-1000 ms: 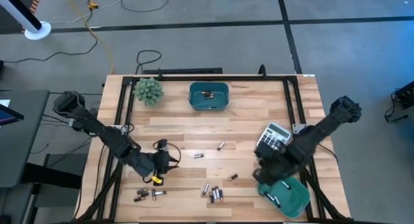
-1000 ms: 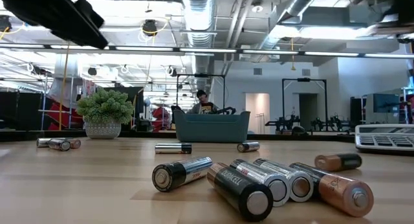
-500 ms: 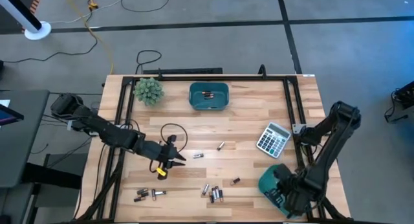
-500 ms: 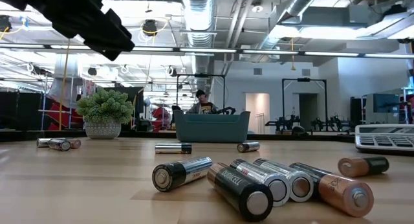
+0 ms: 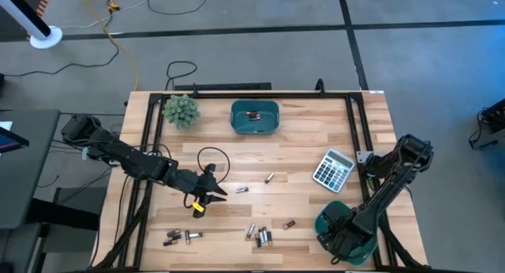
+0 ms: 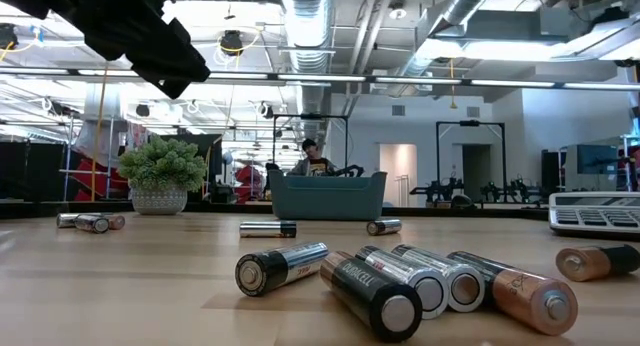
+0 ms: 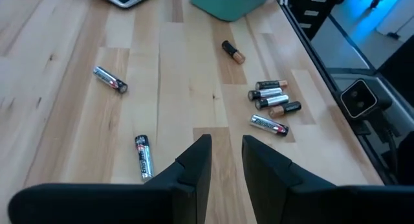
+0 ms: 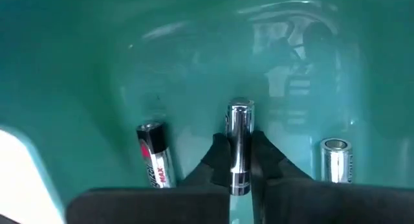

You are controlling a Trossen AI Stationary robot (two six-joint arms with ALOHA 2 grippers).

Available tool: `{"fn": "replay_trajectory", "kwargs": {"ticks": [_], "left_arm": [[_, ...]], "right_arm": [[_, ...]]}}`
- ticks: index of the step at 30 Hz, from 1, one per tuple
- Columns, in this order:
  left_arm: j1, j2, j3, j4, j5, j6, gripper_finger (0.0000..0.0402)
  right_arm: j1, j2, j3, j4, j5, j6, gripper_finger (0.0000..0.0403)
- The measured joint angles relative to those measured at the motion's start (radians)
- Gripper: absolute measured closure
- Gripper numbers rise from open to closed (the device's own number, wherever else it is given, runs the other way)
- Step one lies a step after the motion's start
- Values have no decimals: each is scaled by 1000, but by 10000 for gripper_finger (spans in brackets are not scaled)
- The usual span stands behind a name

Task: Sort batteries
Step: Put the silver battery into the green bin

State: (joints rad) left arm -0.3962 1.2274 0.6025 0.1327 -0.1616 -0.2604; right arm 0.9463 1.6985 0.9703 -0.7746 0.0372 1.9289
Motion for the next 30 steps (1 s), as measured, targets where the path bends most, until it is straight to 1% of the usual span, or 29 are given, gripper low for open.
{"fn": "replay_trajectory", "kwargs": {"ticks": [6, 11, 15, 20, 24, 27, 30], "left_arm": [[0, 0, 0, -10, 0, -124, 319], [0, 0, 0, -11, -2, -125, 319], [0, 0, 0, -9, -2, -142, 319], [2, 0, 15, -12, -2, -301, 319], [22, 0, 41, -43, -3, -324, 319], [38, 0, 59, -64, -3, -310, 319], [49, 0, 87, -119, -3, -292, 319]], "right_arm": [[0, 3, 0, -7, -2, 0, 329], [0, -18, 0, -15, -6, 0, 292], [0, -56, 0, -17, -6, -6, 274], [0, -146, 0, -30, -6, -26, 267], [0, -237, 0, -58, 5, -17, 272], [1, -306, 0, -96, 63, -4, 277], [1, -370, 0, -126, 161, -3, 282]]}}
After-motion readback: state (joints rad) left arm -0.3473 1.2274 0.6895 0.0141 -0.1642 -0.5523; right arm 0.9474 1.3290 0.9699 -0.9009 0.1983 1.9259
